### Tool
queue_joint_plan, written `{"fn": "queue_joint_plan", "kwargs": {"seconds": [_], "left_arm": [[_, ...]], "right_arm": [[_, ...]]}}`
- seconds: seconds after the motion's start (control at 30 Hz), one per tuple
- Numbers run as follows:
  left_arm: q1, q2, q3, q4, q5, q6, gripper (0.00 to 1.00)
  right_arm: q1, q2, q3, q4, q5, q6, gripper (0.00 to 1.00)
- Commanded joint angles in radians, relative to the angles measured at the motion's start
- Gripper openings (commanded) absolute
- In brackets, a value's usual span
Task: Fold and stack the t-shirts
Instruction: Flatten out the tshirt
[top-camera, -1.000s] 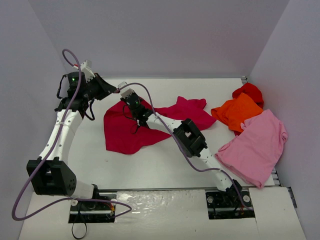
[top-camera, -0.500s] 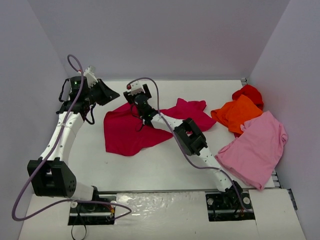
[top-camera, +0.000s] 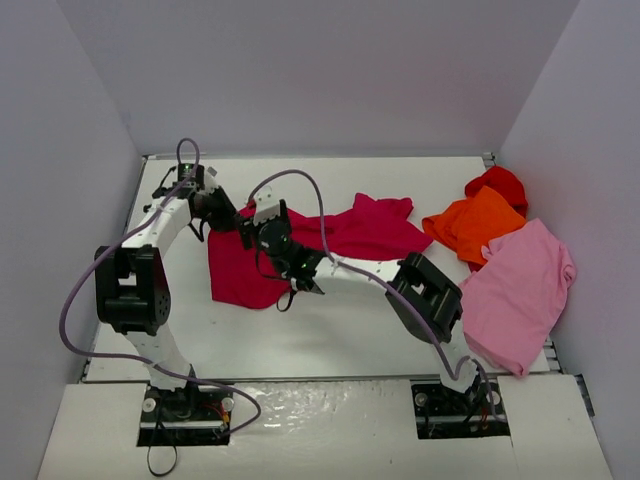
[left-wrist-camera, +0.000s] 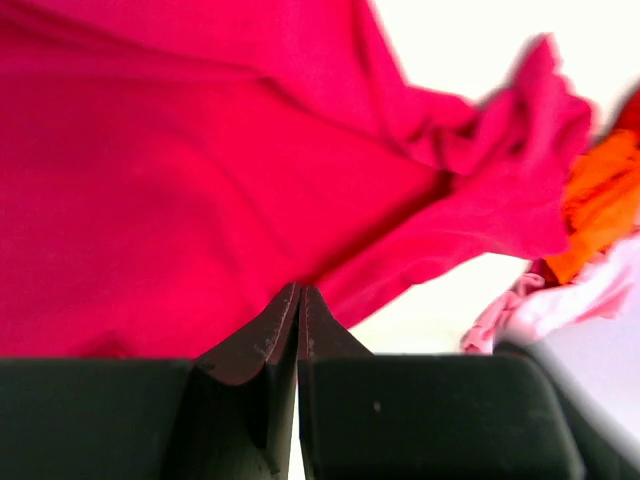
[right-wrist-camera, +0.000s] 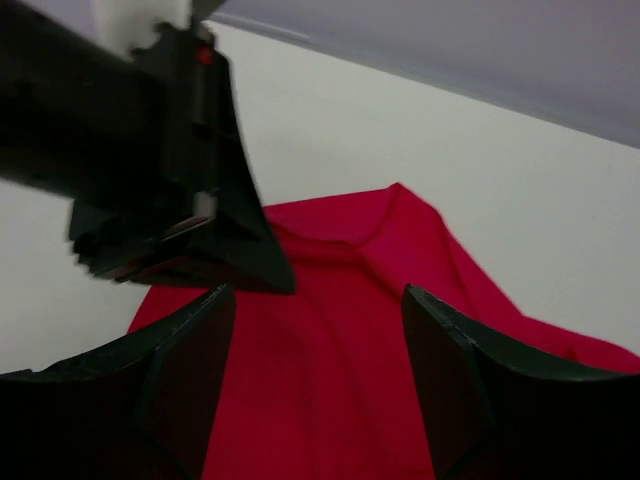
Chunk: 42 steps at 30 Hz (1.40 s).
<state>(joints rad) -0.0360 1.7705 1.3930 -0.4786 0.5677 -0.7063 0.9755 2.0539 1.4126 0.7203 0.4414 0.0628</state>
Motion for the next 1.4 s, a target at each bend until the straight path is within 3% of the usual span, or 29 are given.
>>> {"fn": "queue_joint_plan", "kwargs": {"seconds": [0.0,0.2,0.47,0.63,0.87,1.1,1.23,1.37], "left_arm": [[0.007,-0.028,0.08,-0.027,-0.055,0.041,0.0],[0.007,-0.002,0.126,-0.031,-0.147,0.142,0.0],[0.005,0.06,0.243,-0.183,-0.535,0.301,0.19],[-0.017,0.125,0.317,-0.235,-0.741,0.366,0.23],[-0.035,0.255,0.418,-0.301,-0.79,0.391,0.27],[-0.046,0.279,0.411,-0.27,-0.783,0.409,0.28],[-0.163,0.254,0.458,-0.244,-0.885,0.478,0.4],[-0.247,0.251,0.52,-0.219,-0.932,0.5,0.43]], "right_arm": [[0.041,-0.106,-0.043,-0.048,0.023,0.098,0.64],[0.058,-0.176,-0.19,-0.023,-0.017,0.169,0.63],[0.074,-0.258,-0.306,-0.038,-0.057,0.236,0.63],[0.088,-0.308,-0.358,-0.066,-0.093,0.281,0.63],[0.1,-0.357,-0.409,-0.078,-0.113,0.331,0.64],[0.128,-0.353,-0.416,-0.084,-0.123,0.362,0.64],[0.144,-0.354,-0.387,-0.168,-0.135,0.401,0.64],[0.144,-0.371,-0.371,-0.258,-0.112,0.375,0.64]]}}
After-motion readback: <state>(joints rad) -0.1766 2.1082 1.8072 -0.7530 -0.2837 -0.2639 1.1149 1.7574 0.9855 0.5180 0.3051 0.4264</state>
